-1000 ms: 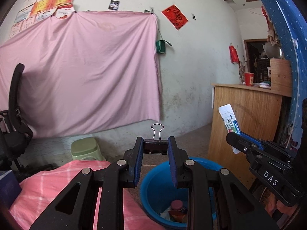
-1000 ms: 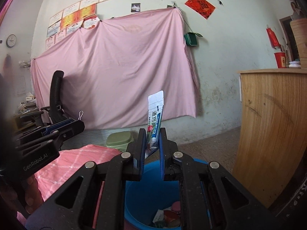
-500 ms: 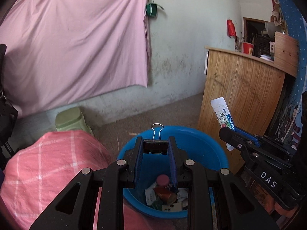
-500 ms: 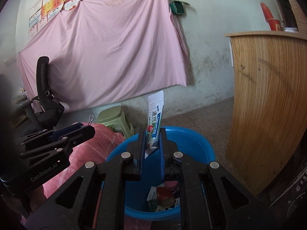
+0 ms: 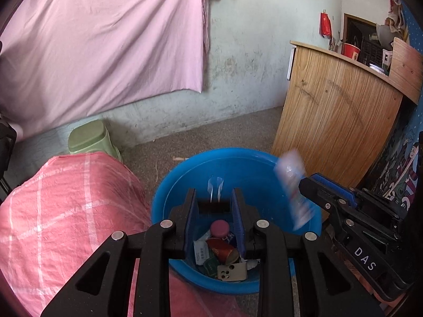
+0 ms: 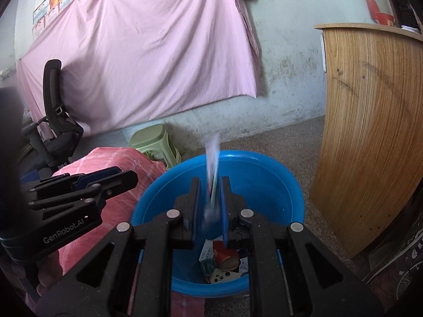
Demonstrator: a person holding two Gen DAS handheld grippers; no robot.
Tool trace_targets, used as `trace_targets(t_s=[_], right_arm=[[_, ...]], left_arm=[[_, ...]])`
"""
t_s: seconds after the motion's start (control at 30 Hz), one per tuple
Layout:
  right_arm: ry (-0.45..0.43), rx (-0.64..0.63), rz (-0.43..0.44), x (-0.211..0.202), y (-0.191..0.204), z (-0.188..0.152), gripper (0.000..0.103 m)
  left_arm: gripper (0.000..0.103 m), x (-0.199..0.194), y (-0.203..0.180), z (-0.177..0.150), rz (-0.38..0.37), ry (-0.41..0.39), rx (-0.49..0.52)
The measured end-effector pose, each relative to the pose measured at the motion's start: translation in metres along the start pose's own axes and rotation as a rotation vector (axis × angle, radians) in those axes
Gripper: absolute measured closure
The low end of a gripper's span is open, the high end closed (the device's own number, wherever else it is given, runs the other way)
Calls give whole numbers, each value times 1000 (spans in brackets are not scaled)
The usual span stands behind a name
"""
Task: Collect trash
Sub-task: 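Open the left tool over the bucket while the right tool releases the toothpaste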
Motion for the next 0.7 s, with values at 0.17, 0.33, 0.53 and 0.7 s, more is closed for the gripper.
trace_targets(t_s=[0.17,0.33,0.53,0.7], right_arm=[[10,4,-12,4,-3,-2,66],[-2,12,-15,1,-5,0,66],[-12,17,-15,-3,-2,0,66],[-25,14,-14,-9,3,1,66]], left_arm=[[68,0,4,-1,-3,0,-20],[67,-2,6,-2,4,-4,-18],[67,-7,12,-1,21,-9,-24],[67,-17,16,-1,38,-18,-29]])
Point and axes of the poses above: each gripper's, at about its wrist camera, not at the fingertips, and x roughly the way its jaws point, y to its left, z to its top, the point moved 3 cm from there along x, roughly the way its jaws point, and after that the axes turned 13 degrees about x, right-handed, at the moved point
